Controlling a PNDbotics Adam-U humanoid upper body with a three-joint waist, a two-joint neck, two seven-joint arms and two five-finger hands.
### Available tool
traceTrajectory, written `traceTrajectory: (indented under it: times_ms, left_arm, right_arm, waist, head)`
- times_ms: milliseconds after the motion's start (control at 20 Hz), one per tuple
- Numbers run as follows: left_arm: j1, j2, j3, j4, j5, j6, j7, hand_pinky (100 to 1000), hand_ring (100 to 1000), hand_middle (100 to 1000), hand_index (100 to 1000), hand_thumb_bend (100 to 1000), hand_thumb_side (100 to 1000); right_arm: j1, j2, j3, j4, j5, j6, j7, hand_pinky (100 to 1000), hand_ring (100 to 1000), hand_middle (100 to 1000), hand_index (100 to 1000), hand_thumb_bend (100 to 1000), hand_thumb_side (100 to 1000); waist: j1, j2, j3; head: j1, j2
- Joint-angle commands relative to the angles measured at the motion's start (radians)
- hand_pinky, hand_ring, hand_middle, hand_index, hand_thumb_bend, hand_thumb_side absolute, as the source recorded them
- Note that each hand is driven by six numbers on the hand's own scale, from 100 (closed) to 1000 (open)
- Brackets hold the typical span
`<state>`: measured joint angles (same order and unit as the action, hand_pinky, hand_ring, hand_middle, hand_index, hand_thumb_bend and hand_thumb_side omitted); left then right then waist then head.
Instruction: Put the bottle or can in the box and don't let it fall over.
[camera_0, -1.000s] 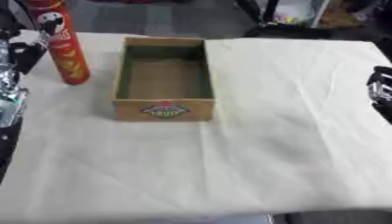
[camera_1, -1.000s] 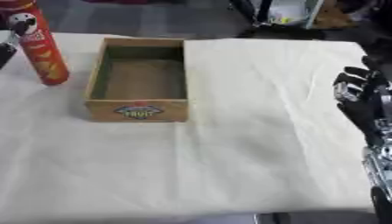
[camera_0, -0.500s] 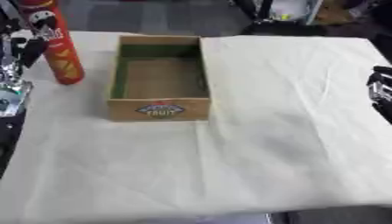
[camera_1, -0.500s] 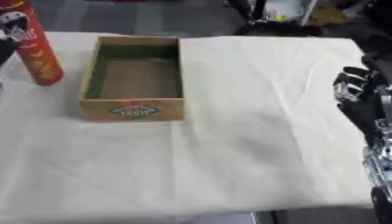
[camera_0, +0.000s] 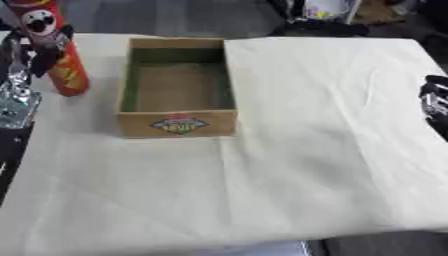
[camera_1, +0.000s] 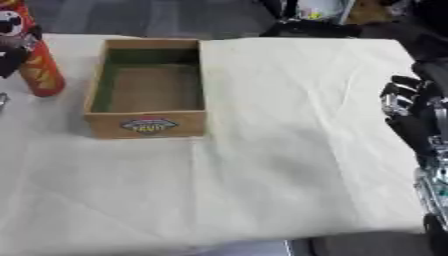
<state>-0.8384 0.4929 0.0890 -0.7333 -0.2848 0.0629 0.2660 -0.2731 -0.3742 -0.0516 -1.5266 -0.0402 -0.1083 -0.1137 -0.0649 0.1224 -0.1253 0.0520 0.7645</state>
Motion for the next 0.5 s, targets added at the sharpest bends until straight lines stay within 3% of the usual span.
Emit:
traceTrajectory:
  times_ms: [50, 150, 250, 400, 500]
  left_arm:
    - [-0.031, 0.035, -0.004, 0.001, -0.015, -0.008, -0.011, 867, 825, 861, 901, 570, 634]
    - [-0.032, 0.033, -0.003, 0.008, -0.014, -0.011, -0.018, 867, 824, 860, 871, 533, 606]
    - [-0.032, 0.032, -0.003, 0.014, -0.008, -0.013, -0.026, 867, 824, 860, 828, 428, 514]
    - [-0.031, 0.031, -0.003, 0.017, 0.0, -0.018, -0.037, 868, 827, 863, 712, 201, 263]
    - [-0.03, 0.029, -0.001, 0.015, 0.013, -0.023, -0.041, 869, 829, 866, 621, 100, 129]
  right_arm:
    - [-0.015, -0.019, -0.002, -0.015, -0.006, -0.002, 0.005, 805, 824, 798, 1000, 100, 411]
    - [-0.016, -0.018, -0.001, -0.015, -0.007, -0.002, 0.006, 805, 824, 798, 1000, 100, 412]
    - [-0.016, -0.018, -0.001, -0.014, -0.007, -0.002, 0.006, 805, 824, 798, 1000, 100, 413]
    - [-0.016, -0.017, -0.001, -0.014, -0.007, -0.003, 0.007, 805, 824, 798, 1000, 100, 413]
    - [-0.015, -0.017, -0.002, -0.014, -0.007, -0.003, 0.006, 805, 824, 798, 1000, 100, 413]
  waist:
    - [0.0, -0.009, -0.005]
    - [0.0, -0.009, -0.006]
    - [-0.001, -0.009, -0.006]
    - [-0.001, -0.01, -0.006]
    - [-0.001, -0.011, -0.006]
  head:
    - [0.005, 0.006]
    - [0.005, 0.006]
    - [0.004, 0.006]
    - [0.004, 0.006]
    - [0.003, 0.006]
